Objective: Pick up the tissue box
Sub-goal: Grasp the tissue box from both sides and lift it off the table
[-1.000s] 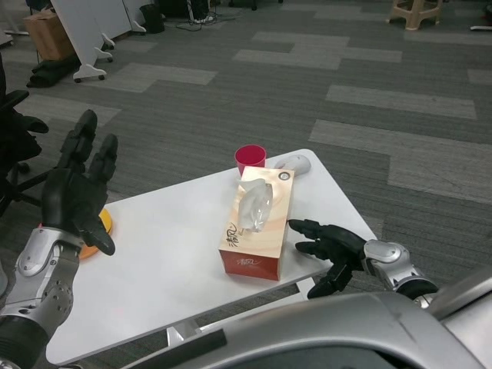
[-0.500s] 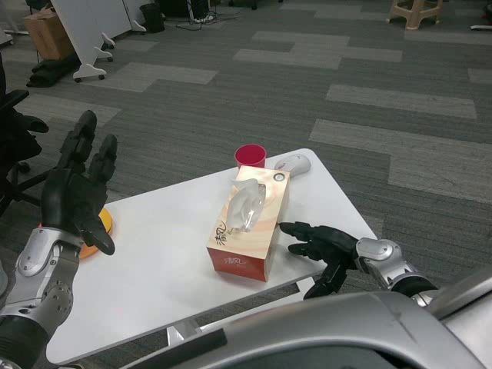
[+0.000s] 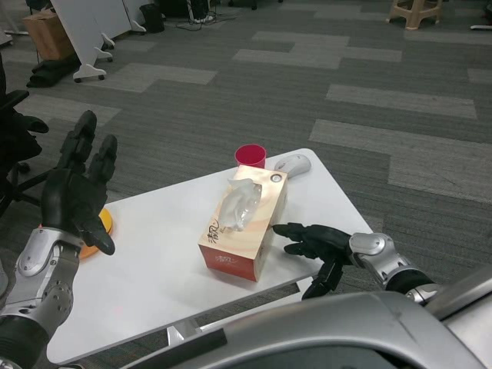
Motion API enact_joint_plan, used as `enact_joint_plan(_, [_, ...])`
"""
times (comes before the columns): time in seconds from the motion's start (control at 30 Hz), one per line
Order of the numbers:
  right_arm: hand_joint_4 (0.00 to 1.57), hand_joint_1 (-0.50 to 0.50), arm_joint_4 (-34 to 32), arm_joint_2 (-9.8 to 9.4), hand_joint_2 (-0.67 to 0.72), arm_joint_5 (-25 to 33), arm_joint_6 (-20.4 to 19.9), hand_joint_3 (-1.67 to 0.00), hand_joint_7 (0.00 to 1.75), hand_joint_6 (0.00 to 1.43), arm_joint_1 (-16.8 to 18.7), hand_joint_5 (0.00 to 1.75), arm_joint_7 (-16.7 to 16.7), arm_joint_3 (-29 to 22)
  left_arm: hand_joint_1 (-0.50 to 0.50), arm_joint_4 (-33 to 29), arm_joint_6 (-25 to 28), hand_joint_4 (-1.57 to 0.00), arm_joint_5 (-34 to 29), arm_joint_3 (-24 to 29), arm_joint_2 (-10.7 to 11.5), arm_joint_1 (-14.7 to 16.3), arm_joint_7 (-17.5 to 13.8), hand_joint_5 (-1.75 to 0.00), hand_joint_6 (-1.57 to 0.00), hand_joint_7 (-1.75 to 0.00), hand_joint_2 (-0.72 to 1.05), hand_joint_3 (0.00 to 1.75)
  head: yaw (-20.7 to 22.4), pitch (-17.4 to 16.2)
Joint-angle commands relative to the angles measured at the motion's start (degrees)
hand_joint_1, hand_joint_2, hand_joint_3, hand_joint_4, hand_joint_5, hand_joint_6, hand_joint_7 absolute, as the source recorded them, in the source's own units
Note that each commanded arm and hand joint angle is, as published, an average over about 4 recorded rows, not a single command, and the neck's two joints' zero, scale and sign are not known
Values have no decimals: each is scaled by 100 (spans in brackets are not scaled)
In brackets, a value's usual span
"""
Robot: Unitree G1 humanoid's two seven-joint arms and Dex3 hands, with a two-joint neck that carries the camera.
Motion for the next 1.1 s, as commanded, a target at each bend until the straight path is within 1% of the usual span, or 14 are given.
enact_joint_plan(0.03, [0,23,52,-38,-3,-257,235,-63,0,0,-33,29,83,160,50,55,-55,0,-45,18,62,-5,-3,0,0,0,-64,9,6,5])
enact_joint_plan(0.1, [0,21,50,-44,-3,-276,241,-63,0,0,-61,29,85,197,50,55,-55,0,-48,18,64,-5,-3,0,0,0,-64,7,15,8])
enact_joint_plan(0.2, [0,21,48,-44,-3,-290,241,-63,0,0,-123,29,90,268,50,55,-55,0,-50,18,64,-5,-3,0,0,0,-64,2,22,15])
enact_joint_plan(0.27, [0,21,39,-44,-3,-292,241,-63,0,0,-167,29,88,316,50,55,-57,0,-54,18,64,-5,-3,0,0,0,-64,4,25,16])
enact_joint_plan(0.33, [0,21,6,-44,-3,-283,241,-63,0,0,-213,29,85,367,50,55,-57,0,-56,18,64,-5,-3,0,0,0,-64,2,25,16])
enact_joint_plan(0.47, [0,21,-65,-44,-3,-263,241,-63,0,0,-286,29,85,474,50,55,-59,0,-56,18,64,-5,-3,0,0,0,-64,9,38,26])
enact_joint_plan(0.6, [0,21,-104,-44,-3,-228,241,-63,0,0,-316,29,85,545,50,55,-63,0,-56,27,64,-5,-3,0,0,0,-64,7,45,30])
enact_joint_plan(0.67, [0,21,-122,-44,-3,-202,246,-65,0,0,-316,29,85,545,50,55,-63,0,-56,27,64,-5,-3,0,0,0,-64,2,39,37])
enact_joint_plan(0.8, [0,21,-126,-16,-3,-30,241,-63,0,0,-316,29,79,476,50,55,-72,0,-56,27,64,-5,-3,0,0,0,-64,4,29,41])
enact_joint_plan(1.0, [0,21,-256,-9,-2,36,241,-65,0,0,-310,29,77,461,50,55,-72,0,-56,18,64,-5,-3,0,0,0,-64,7,34,41])
enact_joint_plan(1.1, [0,21,-366,-7,-3,66,241,-71,0,0,-314,29,74,386,50,55,-72,0,-56,18,64,1,-3,0,0,0,-64,2,35,50])
